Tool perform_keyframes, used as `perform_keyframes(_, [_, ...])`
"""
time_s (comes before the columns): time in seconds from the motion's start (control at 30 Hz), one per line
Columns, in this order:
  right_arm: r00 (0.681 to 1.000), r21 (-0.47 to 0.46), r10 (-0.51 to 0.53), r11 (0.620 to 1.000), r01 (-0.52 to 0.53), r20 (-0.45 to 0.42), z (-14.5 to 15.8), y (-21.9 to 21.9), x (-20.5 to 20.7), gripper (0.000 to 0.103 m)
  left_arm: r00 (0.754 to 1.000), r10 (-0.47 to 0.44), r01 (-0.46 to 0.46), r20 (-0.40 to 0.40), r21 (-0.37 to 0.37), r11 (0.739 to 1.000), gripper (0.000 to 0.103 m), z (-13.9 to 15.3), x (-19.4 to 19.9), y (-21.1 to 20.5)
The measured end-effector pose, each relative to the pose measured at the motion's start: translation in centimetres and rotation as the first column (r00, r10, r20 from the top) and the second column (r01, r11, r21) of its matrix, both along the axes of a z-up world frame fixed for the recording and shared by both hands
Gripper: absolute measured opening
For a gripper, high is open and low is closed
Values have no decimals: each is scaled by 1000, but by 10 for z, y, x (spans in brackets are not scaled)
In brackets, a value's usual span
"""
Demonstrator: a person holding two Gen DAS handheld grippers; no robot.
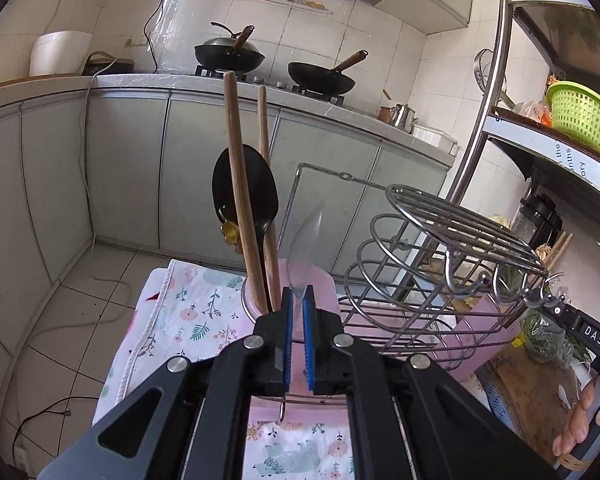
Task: Organize utensils
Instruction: 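Lower the held utensils into the pink cup and open both tools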
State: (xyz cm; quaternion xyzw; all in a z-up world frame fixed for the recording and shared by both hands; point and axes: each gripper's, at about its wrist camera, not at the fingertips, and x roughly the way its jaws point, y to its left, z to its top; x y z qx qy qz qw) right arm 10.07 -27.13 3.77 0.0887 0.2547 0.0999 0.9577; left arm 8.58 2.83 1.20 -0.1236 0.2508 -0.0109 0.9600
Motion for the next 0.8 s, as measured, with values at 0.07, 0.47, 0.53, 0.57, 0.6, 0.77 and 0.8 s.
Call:
perform_keyframes(0.07, [1000, -11, -5, 1000, 5, 2, -3, 1, 1, 5, 1000, 5, -5, -18, 20, 1000, 5, 0, 0, -3])
perform_keyframes(0.47, [999, -48, -26, 999, 25, -19, -6, 5, 3, 5, 998, 26, -22, -62, 55, 998, 6, 6, -3, -12])
perform_keyframes(0.53, [999, -56, -25, 998, 23, -21, -5, 6, 2, 5, 998, 28, -24, -64, 61, 998, 7, 7, -4, -12])
perform_keyframes(0.57, [999, -59, -25, 998, 24, -22, -5, 7, 1, 5, 998, 28, -24, -62, 61, 998, 11, 8, -5, -12])
perform_keyframes(0.6, [999, -63, -25, 998, 24, -24, -5, 7, 0, 5, 998, 27, -24, -59, 60, 998, 13, 9, -6, -12])
perform_keyframes(0.77, [998, -75, -12, 997, 8, -56, -7, 11, -3, 6, 999, 29, -27, -45, 59, 998, 25, 15, -14, -13])
perform_keyframes(0.8, [998, -77, -11, 997, 7, -56, -7, 11, -4, 6, 999, 29, -27, -42, 59, 998, 26, 16, -16, -13])
